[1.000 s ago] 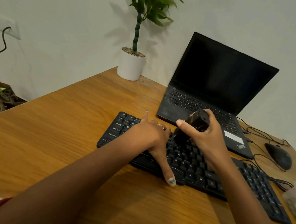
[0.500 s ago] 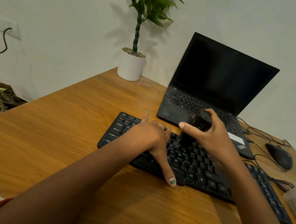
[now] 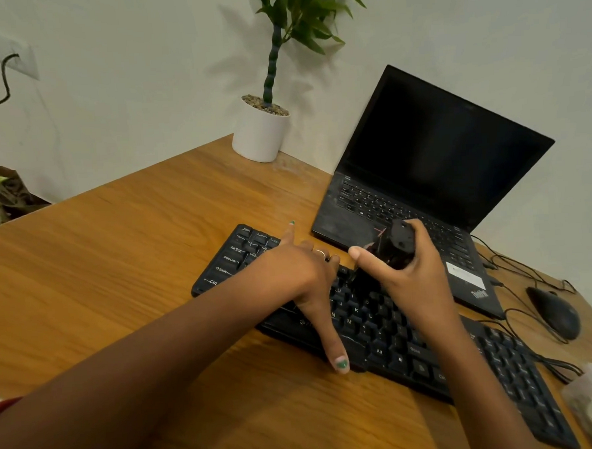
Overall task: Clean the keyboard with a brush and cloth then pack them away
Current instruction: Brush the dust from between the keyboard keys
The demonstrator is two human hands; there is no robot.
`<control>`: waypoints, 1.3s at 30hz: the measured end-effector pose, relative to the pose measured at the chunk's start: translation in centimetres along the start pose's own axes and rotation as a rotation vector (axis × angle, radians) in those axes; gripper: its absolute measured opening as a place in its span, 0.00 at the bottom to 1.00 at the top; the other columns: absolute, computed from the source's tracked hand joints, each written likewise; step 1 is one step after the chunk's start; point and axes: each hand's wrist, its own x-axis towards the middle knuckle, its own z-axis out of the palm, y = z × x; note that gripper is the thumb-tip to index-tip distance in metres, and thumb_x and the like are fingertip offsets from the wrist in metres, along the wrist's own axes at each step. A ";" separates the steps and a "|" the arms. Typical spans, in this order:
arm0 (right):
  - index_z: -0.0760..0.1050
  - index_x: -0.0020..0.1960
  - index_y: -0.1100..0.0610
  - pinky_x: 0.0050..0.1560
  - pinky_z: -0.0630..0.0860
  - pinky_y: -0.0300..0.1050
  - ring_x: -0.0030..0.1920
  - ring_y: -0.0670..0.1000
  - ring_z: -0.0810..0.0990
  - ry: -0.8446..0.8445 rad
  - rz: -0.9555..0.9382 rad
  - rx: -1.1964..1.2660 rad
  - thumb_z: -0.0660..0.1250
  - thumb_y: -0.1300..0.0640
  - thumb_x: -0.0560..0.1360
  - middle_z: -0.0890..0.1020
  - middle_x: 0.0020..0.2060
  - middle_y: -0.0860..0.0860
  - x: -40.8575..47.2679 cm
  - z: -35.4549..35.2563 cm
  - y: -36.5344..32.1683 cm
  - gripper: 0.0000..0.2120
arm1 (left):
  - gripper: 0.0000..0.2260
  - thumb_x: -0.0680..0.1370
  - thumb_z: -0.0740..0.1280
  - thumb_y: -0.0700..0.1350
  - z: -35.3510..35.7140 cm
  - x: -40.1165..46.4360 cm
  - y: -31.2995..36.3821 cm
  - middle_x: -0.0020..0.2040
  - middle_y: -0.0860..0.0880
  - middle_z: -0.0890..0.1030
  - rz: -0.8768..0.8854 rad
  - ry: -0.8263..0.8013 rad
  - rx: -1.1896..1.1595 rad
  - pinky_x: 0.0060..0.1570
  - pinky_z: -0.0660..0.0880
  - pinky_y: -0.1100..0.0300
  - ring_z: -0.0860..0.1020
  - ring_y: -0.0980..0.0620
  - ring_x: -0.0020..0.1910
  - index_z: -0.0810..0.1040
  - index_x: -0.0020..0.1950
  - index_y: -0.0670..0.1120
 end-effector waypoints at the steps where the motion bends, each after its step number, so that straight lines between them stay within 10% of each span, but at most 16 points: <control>1: 0.71 0.49 0.52 0.35 0.74 0.30 0.39 0.39 0.79 -0.047 0.045 0.057 0.75 0.47 0.65 0.79 0.38 0.45 0.1 -0.4 -0.2 0.19 | 0.62 0.61 0.66 0.76 0.0 0.1 0.0 0.80 0.44 0.46 -0.002 -0.003 -0.003 0.69 0.32 0.33 0.42 0.42 0.78 0.36 0.79 0.45; 14: 0.72 0.50 0.52 0.32 0.74 0.30 0.38 0.38 0.80 -0.164 0.121 0.124 0.74 0.47 0.64 0.80 0.41 0.48 0.0 -1.3 -1.1 0.20 | 0.62 0.61 0.66 0.77 0.1 0.2 0.0 0.80 0.44 0.46 0.001 -0.005 -0.005 0.70 0.33 0.33 0.42 0.42 0.78 0.37 0.79 0.46; 19: 0.69 0.50 0.53 0.34 0.72 0.26 0.36 0.35 0.76 0.128 -0.016 -0.007 0.75 0.50 0.68 0.77 0.36 0.46 -0.1 0.8 -0.3 0.18 | 0.62 0.62 0.66 0.76 0.0 -0.1 0.0 0.80 0.45 0.44 -0.002 -0.005 0.002 0.69 0.32 0.33 0.41 0.42 0.78 0.36 0.79 0.45; 25: 0.72 0.50 0.51 0.42 0.77 0.40 0.39 0.41 0.80 -0.143 0.188 0.138 0.74 0.49 0.67 0.79 0.42 0.46 0.4 -1.2 -0.9 0.17 | 0.62 0.62 0.67 0.76 0.1 0.0 -0.1 0.80 0.45 0.44 -0.005 -0.010 -0.016 0.69 0.31 0.33 0.41 0.43 0.78 0.35 0.78 0.45; 30: 0.65 0.46 0.47 0.32 0.70 0.25 0.35 0.29 0.74 0.035 0.036 0.000 0.74 0.51 0.68 0.74 0.36 0.46 -0.3 -0.3 -1.3 0.17 | 0.62 0.62 0.66 0.76 -0.1 0.0 0.0 0.80 0.44 0.43 -0.002 -0.017 -0.015 0.69 0.31 0.33 0.40 0.42 0.78 0.34 0.78 0.45; 35: 0.72 0.49 0.50 0.44 0.80 0.42 0.47 0.48 0.81 -0.396 0.147 0.120 0.73 0.44 0.59 0.79 0.45 0.51 -0.9 -2.4 -2.4 0.22 | 0.62 0.62 0.67 0.75 0.1 0.1 -0.1 0.80 0.44 0.45 0.009 -0.001 -0.026 0.69 0.32 0.33 0.42 0.42 0.78 0.36 0.79 0.45; 39: 0.66 0.45 0.45 0.31 0.72 0.27 0.36 0.32 0.76 -0.159 0.043 -0.009 0.74 0.49 0.65 0.75 0.37 0.45 -1.2 -1.9 -2.4 0.17 | 0.62 0.62 0.67 0.75 0.1 0.1 -0.1 0.80 0.44 0.45 0.011 0.005 -0.025 0.69 0.32 0.33 0.41 0.42 0.78 0.36 0.79 0.45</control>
